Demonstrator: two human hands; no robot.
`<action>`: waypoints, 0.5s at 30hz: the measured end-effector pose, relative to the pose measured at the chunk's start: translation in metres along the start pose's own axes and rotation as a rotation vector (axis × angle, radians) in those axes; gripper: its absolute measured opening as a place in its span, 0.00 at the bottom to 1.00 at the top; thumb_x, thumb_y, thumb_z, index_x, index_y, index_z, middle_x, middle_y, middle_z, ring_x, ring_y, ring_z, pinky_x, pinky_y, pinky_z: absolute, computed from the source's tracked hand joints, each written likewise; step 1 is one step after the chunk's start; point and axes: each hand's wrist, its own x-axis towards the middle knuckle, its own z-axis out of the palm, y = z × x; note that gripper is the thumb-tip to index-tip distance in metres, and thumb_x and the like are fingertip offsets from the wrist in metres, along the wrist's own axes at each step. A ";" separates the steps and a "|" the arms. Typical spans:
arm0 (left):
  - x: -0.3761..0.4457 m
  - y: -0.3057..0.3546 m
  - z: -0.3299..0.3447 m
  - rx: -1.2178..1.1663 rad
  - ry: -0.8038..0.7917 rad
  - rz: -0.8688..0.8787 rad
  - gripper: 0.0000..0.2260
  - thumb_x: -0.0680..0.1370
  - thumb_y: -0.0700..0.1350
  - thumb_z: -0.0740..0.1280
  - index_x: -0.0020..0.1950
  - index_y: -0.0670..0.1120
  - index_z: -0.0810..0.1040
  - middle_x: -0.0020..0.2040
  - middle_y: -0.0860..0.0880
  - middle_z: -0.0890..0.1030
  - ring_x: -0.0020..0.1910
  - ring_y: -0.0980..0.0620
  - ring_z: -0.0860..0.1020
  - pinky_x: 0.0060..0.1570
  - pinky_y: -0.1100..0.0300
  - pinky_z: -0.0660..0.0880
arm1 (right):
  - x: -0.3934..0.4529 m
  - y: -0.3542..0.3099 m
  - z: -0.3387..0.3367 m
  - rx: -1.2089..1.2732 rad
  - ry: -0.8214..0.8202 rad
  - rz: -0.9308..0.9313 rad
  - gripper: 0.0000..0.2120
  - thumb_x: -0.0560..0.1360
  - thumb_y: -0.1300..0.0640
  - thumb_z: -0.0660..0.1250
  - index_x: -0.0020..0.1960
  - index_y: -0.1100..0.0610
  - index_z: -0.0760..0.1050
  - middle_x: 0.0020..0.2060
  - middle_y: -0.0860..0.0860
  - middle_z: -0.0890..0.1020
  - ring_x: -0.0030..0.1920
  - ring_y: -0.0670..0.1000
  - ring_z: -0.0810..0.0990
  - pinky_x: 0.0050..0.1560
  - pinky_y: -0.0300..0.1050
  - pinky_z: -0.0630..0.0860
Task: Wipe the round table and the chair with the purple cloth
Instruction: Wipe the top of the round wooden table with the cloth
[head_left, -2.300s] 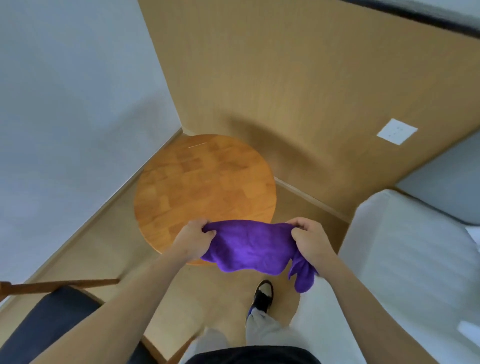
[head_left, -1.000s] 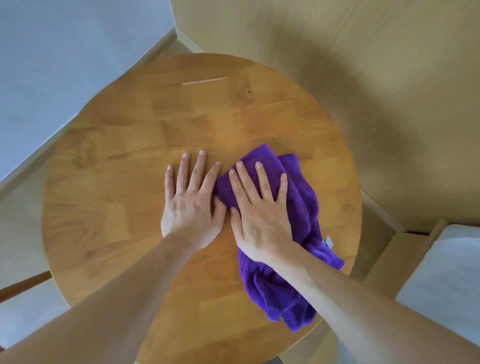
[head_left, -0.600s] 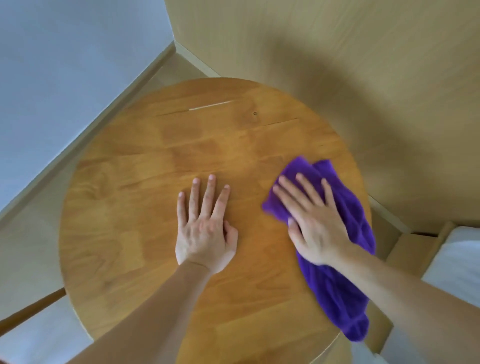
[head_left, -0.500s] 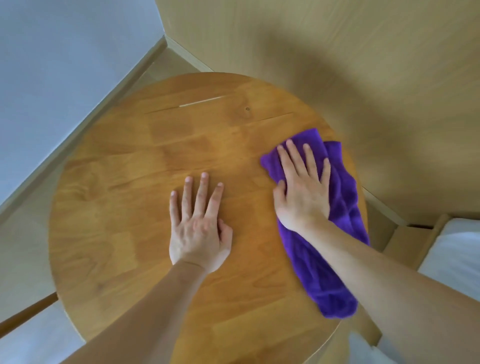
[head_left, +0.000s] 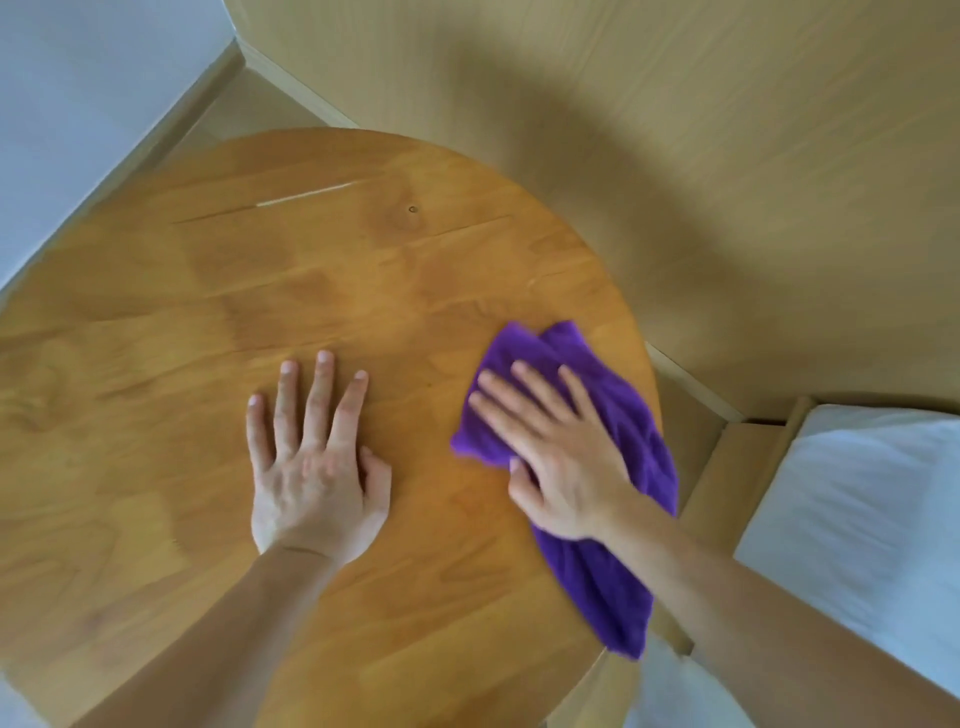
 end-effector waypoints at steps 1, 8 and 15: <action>0.000 0.000 0.000 0.006 -0.006 -0.001 0.32 0.74 0.49 0.55 0.79 0.48 0.62 0.82 0.46 0.56 0.82 0.41 0.50 0.78 0.37 0.46 | 0.012 0.002 -0.003 0.013 0.027 0.111 0.37 0.74 0.51 0.62 0.82 0.48 0.59 0.82 0.44 0.57 0.82 0.51 0.52 0.79 0.64 0.52; -0.001 -0.001 -0.002 0.021 -0.031 -0.003 0.32 0.75 0.52 0.56 0.80 0.49 0.60 0.83 0.46 0.54 0.82 0.41 0.48 0.78 0.37 0.45 | 0.076 -0.071 -0.006 0.113 0.171 0.647 0.35 0.76 0.49 0.49 0.84 0.50 0.51 0.83 0.47 0.51 0.83 0.55 0.47 0.80 0.65 0.44; -0.001 -0.005 0.003 0.014 -0.004 0.018 0.26 0.81 0.53 0.53 0.81 0.52 0.60 0.83 0.47 0.54 0.82 0.41 0.48 0.78 0.38 0.45 | 0.000 -0.033 0.004 0.000 0.006 -0.178 0.35 0.75 0.51 0.60 0.81 0.51 0.61 0.82 0.46 0.59 0.82 0.53 0.53 0.78 0.65 0.52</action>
